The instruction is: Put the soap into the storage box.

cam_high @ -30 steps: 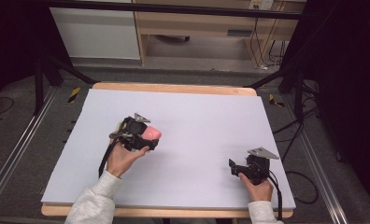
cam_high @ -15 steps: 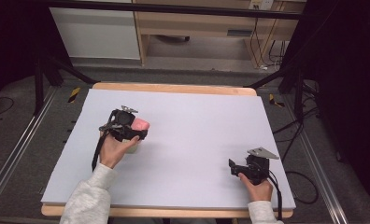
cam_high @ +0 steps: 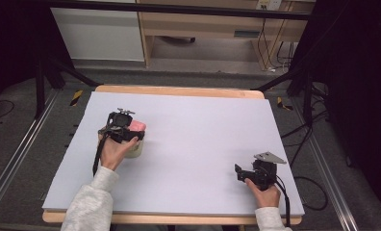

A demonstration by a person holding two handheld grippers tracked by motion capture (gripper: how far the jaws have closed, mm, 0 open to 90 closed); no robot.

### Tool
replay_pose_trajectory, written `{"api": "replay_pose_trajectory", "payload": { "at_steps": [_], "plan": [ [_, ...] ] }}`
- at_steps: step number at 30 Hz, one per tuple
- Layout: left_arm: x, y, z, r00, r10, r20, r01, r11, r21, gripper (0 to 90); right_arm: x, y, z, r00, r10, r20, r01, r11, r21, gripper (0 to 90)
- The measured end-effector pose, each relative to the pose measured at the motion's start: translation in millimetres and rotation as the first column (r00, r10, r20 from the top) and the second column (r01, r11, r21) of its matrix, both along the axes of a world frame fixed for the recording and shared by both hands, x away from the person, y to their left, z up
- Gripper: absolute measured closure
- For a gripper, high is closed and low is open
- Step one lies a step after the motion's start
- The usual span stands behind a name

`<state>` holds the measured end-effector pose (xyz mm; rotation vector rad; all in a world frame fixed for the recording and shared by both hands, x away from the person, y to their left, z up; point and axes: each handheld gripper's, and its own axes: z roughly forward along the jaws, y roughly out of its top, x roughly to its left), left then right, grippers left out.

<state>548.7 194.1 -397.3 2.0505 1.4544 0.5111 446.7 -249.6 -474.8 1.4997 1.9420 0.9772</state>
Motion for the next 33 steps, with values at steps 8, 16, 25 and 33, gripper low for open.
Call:
{"api": "replay_pose_trajectory", "payload": {
  "at_steps": [8, 16, 25, 33],
  "plan": [
    [3.0, 7.1, -7.1, 0.9996, 0.027, -0.011, -0.027, 0.9996, 0.004, 37.2, -0.2, 0.6, 0.1, 1.0000, 0.003, -0.002, -0.003, 1.000, 0.000, 8.8],
    [4.6, 13.3, -15.7, 0.9980, 0.062, -0.013, -0.062, 0.9981, -0.005, 37.2, 0.0, 0.7, -0.2, 1.0000, 0.005, -0.002, -0.005, 1.000, 0.001, 8.8],
    [6.6, 14.0, -26.8, 0.9969, 0.070, -0.037, -0.070, 0.9975, 0.001, 37.2, 0.4, 1.4, -0.8, 1.0000, 0.005, -0.003, -0.005, 1.000, -0.007, 8.8],
    [7.7, 14.5, -32.6, 0.9958, 0.075, -0.052, -0.075, 0.9972, -0.002, 37.2, 0.4, 1.7, -0.8, 1.0000, 0.004, -0.004, -0.004, 1.000, -0.008, 8.8]
  ]
}}
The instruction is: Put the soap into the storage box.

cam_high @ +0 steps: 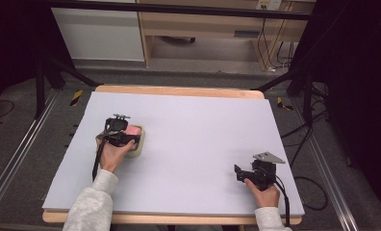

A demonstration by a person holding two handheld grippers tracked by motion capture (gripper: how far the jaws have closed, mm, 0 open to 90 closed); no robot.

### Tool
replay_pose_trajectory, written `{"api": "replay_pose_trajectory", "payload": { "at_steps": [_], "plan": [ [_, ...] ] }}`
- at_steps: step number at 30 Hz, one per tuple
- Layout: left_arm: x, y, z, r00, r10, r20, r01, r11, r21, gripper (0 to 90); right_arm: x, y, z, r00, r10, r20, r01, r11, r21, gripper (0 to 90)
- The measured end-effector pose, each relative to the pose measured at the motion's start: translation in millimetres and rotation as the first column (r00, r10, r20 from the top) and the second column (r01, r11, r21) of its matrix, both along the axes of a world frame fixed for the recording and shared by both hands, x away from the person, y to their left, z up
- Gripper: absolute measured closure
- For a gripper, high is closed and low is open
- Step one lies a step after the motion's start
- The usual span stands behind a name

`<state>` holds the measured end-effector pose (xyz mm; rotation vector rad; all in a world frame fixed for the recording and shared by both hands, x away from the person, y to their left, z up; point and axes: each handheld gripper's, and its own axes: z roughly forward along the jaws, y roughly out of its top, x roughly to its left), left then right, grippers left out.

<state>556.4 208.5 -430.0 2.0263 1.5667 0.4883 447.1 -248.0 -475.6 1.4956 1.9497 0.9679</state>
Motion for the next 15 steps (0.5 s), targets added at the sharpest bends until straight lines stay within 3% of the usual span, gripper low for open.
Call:
{"api": "replay_pose_trajectory", "payload": {
  "at_steps": [15],
  "plan": [
    [2.8, 1.7, -9.9, 0.9997, 0.022, -0.013, -0.022, 0.9998, 0.000, 37.2, 0.1, 0.0, -0.1, 1.0000, 0.005, -0.001, -0.005, 1.000, -0.004, 8.8]
  ]
}}
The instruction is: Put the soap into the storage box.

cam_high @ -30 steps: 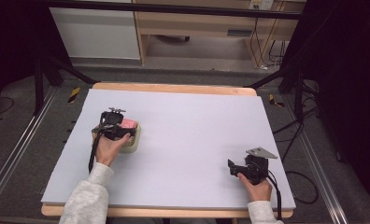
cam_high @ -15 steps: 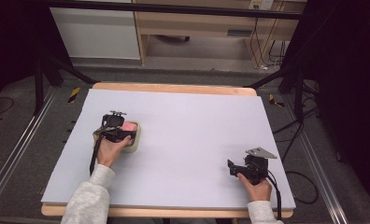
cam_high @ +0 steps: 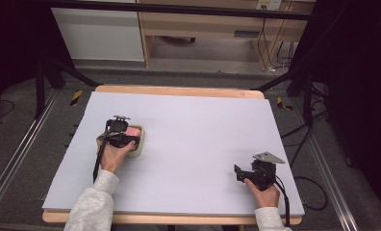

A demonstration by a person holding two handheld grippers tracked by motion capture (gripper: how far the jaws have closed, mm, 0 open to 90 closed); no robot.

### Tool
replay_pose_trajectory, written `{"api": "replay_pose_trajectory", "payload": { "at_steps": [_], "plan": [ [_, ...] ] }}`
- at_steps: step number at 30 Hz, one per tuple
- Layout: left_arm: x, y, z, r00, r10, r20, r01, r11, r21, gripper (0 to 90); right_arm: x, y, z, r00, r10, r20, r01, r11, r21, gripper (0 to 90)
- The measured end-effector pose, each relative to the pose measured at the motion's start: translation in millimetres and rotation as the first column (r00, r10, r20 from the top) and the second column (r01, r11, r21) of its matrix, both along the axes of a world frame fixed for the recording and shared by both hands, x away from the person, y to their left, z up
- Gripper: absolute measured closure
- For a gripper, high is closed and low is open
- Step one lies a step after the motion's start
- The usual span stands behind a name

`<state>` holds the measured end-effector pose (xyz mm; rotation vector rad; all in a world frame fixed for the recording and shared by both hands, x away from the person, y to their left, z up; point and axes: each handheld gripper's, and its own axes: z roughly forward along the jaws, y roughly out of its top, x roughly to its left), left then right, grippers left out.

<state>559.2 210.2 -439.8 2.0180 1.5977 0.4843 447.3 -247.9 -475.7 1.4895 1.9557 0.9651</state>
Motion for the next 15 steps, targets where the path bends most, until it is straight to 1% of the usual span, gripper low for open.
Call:
{"api": "replay_pose_trajectory", "payload": {
  "at_steps": [10, 15],
  "plan": [
    [0.6, 0.8, -0.8, 1.0000, 0.005, 0.002, -0.005, 1.0000, -0.005, 37.1, 0.1, 0.0, -0.1, 1.0000, 0.001, -0.001, -0.001, 1.000, 0.000, 8.8],
    [1.5, 0.1, -3.6, 1.0000, 0.006, 0.003, -0.006, 1.0000, 0.004, 36.9, 0.0, 0.0, 0.0, 1.0000, -0.001, -0.001, 0.001, 1.000, 0.000, 8.8]
  ]
}}
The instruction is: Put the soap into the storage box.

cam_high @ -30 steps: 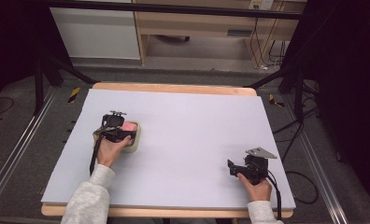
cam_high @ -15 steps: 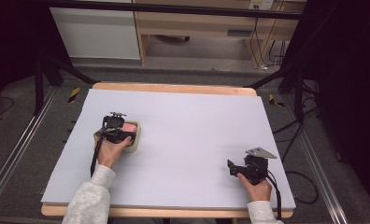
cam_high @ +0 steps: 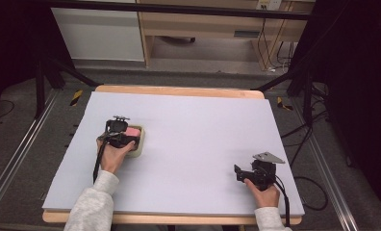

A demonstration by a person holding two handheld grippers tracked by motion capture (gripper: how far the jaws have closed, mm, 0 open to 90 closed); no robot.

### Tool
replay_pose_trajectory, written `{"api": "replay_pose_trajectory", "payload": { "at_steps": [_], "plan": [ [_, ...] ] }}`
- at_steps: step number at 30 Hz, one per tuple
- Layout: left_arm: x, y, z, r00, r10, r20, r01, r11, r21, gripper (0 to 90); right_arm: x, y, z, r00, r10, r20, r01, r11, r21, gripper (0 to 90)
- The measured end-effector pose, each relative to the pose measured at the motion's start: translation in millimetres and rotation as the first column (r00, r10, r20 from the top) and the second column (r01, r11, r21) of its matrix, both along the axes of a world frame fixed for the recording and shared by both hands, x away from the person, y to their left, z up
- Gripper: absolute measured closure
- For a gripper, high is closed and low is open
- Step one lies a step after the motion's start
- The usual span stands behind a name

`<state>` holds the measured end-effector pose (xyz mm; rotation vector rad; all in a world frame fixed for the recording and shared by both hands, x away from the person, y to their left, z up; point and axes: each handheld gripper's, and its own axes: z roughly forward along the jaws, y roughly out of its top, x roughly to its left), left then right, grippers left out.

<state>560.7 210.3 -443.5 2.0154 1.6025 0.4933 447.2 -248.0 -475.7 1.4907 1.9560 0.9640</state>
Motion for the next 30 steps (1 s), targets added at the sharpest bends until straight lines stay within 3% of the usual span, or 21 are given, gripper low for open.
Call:
{"api": "replay_pose_trajectory", "payload": {
  "at_steps": [9, 10, 19, 24, 30],
  "plan": [
    [-1.7, 0.3, -0.5, 0.9998, -0.019, 0.010, 0.018, 0.9997, 0.014, 35.4, -0.1, -0.1, 0.1, 1.0000, -0.001, 0.001, 0.001, 1.000, -0.001, 8.8],
    [-3.5, 0.9, 2.5, 0.9986, -0.023, 0.047, 0.023, 0.9997, 0.007, 31.5, -0.1, -0.1, 0.1, 1.0000, -0.002, 0.001, 0.002, 1.000, 0.000, 8.8],
    [-15.2, 3.7, 20.6, 0.9914, -0.063, 0.115, 0.065, 0.9978, -0.016, 25.8, -0.5, 0.0, 0.3, 1.0000, -0.004, 0.001, 0.004, 1.000, 0.003, 8.8],
    [-30.6, 3.9, 25.9, 0.9762, -0.134, 0.171, 0.142, 0.9893, -0.035, 24.0, -0.6, -0.3, 0.3, 1.0000, -0.007, 0.000, 0.007, 1.000, 0.007, 8.8],
    [-46.3, 5.6, 24.1, 0.9675, -0.149, 0.204, 0.163, 0.9853, -0.051, 22.7, -0.5, -0.9, 0.3, 0.9999, -0.010, 0.003, 0.010, 1.000, 0.008, 8.8]
  ]
}}
